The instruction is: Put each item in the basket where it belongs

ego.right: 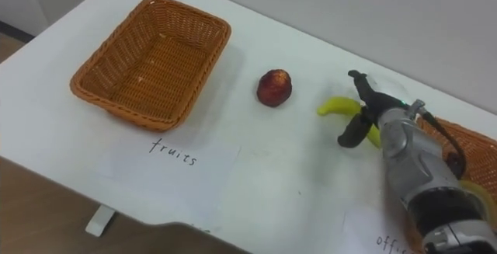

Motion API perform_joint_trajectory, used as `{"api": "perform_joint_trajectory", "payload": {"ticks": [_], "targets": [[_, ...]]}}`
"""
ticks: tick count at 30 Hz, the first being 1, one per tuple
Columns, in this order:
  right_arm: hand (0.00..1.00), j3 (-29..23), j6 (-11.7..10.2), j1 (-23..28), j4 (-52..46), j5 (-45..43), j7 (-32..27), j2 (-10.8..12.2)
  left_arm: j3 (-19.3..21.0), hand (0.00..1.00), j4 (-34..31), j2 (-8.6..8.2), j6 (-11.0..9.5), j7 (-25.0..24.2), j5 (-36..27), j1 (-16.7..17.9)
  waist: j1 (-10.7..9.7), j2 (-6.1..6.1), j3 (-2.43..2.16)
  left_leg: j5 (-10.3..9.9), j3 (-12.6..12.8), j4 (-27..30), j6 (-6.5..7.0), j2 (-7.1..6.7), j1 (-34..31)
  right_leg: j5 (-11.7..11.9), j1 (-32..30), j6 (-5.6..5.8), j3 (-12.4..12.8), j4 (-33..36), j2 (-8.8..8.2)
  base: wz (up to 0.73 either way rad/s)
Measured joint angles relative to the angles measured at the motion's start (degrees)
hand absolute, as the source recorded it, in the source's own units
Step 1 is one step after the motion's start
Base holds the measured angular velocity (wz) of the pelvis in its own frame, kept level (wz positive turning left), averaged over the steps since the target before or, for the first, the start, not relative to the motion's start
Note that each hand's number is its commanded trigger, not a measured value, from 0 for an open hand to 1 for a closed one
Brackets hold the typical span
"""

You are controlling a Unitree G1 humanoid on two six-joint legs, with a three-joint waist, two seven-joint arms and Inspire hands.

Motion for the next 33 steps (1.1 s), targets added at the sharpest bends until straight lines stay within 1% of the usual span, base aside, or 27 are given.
{"api": "perform_joint_trajectory", "payload": {"ticks": [1, 2, 7, 9, 11, 14, 15, 17, 21, 22, 26, 30, 33], "targets": [[0.00, 0.09, 0.07, -0.90, 1.81, 0.60, 0.39, -0.03, -0.01, 0.00, -0.03, 0.24, -0.01, 0.00, 0.01, -0.06, -0.10, 0.21, 0.16, 0.01, -0.06, 0.02, 0.01, -0.03, 0.01, 0.00, 0.09, 0.01, -0.04, 0.01, -0.03, 0.00], [0.00, 0.09, 0.25, -1.45, 3.49, 1.04, 0.99, -0.08, -0.01, 0.00, -0.03, 0.41, -0.03, 0.02, 0.01, -0.13, -0.05, 0.12, 0.20, 0.02, -0.13, 0.02, 0.03, -0.03, -0.02, -0.01, 0.19, 0.01, -0.07, 0.05, -0.05, 0.00], [0.00, 0.07, 0.20, -2.01, 6.01, 3.20, 4.61, -0.09, 0.06, 0.00, -0.01, 0.38, -0.08, 0.02, 0.16, 0.01, -0.03, 0.16, 0.27, 0.04, -0.47, -0.28, 0.02, -0.13, 0.01, 0.00, 0.61, 0.02, -0.78, 0.04, 0.00, 0.05], [0.00, -0.52, 0.15, -2.01, 7.00, 5.30, 5.82, -0.25, 0.11, 0.00, 0.00, 0.36, -0.20, 0.02, 0.40, 0.06, 0.03, 0.20, 0.29, 0.17, -0.70, -0.29, -0.04, -0.18, -0.10, 0.00, 0.65, 0.02, -1.16, 0.01, 0.00, 0.07], [0.00, -0.88, 0.11, -2.01, 7.89, 6.58, 6.39, -0.50, 0.11, 0.00, 0.01, 0.36, -0.22, 0.02, 0.39, 0.10, 0.12, 0.22, 0.31, 0.22, -0.88, -0.29, -0.07, -0.18, -0.10, 0.00, 0.74, 0.02, -1.46, 0.00, -0.02, 0.06], [0.00, -0.87, -0.56, -2.02, 8.94, 7.38, 6.79, -0.95, -0.04, 0.00, 0.01, 0.30, -0.23, 0.00, 0.35, 0.14, 0.11, 0.40, 0.43, 0.27, -1.34, -0.29, -0.11, -0.22, -0.14, 0.00, 0.85, 0.02, -1.94, -0.02, 0.01, 0.06], [0.00, -0.88, -1.22, -2.13, 9.99, 7.99, 6.80, -1.20, -0.09, 0.00, 0.01, 0.27, -0.25, 0.00, 0.29, 0.05, 0.08, 0.48, 0.43, 0.33, -1.49, -0.32, -0.10, -0.27, -0.19, 0.00, 0.87, 0.02, -2.27, -0.05, 0.00, 0.06], [0.00, -0.88, -1.59, -2.44, 11.17, 9.21, 6.90, -1.52, -0.25, 0.00, -0.04, 0.32, -0.27, -0.01, 0.14, -0.14, 0.09, 0.54, 0.44, 0.37, -1.63, -0.35, -0.08, -0.31, -0.24, 0.00, 0.88, 0.02, -2.47, -0.07, -0.01, 0.03], [0.00, -0.79, -1.78, -2.83, 12.61, 10.82, 7.24, -1.56, -1.88, 0.00, -0.09, 0.58, -0.29, -0.96, 0.00, -0.23, 0.14, 0.59, 0.44, 0.38, -1.66, -0.31, -0.06, -0.67, -0.27, 0.00, 0.88, 0.02, -2.64, -0.06, -0.06, 0.00], [0.00, -0.75, -1.88, -2.84, 12.95, 11.39, 7.43, -1.56, -2.77, 0.00, -0.13, 0.61, -0.31, -1.36, 0.00, -0.87, 0.03, 0.61, 0.44, 0.38, -1.70, -0.28, -0.05, -0.67, -0.34, 0.00, 0.87, 0.02, -2.92, -0.07, -0.10, 0.00], [0.00, -0.73, -2.59, -2.84, 13.45, 12.10, 8.55, -1.72, -4.96, 0.00, -0.03, 0.62, -0.44, -2.62, 0.03, -1.52, 0.08, 0.65, 0.43, 0.38, -1.83, 0.22, -0.04, -0.73, -1.05, 0.00, 0.46, 0.02, -3.25, -0.03, -0.20, 0.00], [0.00, -0.74, -2.70, -2.83, 13.23, 12.08, 8.58, -1.73, -5.21, 0.00, -0.02, 0.60, -0.73, -3.29, 0.04, -2.13, 0.12, 0.93, 0.44, 0.38, -1.82, 0.55, -0.04, -0.82, -1.25, 0.01, 0.38, 0.01, -3.25, 0.03, -0.19, 0.00], [0.00, -0.73, -2.77, -2.83, 13.25, 12.10, 8.59, -1.86, -6.17, 0.00, -0.02, 0.63, -0.72, -3.35, 0.04, -2.20, 0.12, 1.40, 0.37, 0.39, -1.82, 0.59, -0.04, -0.85, -1.24, 0.02, 0.38, -0.01, -3.25, 0.07, -0.23, 0.00]]}}
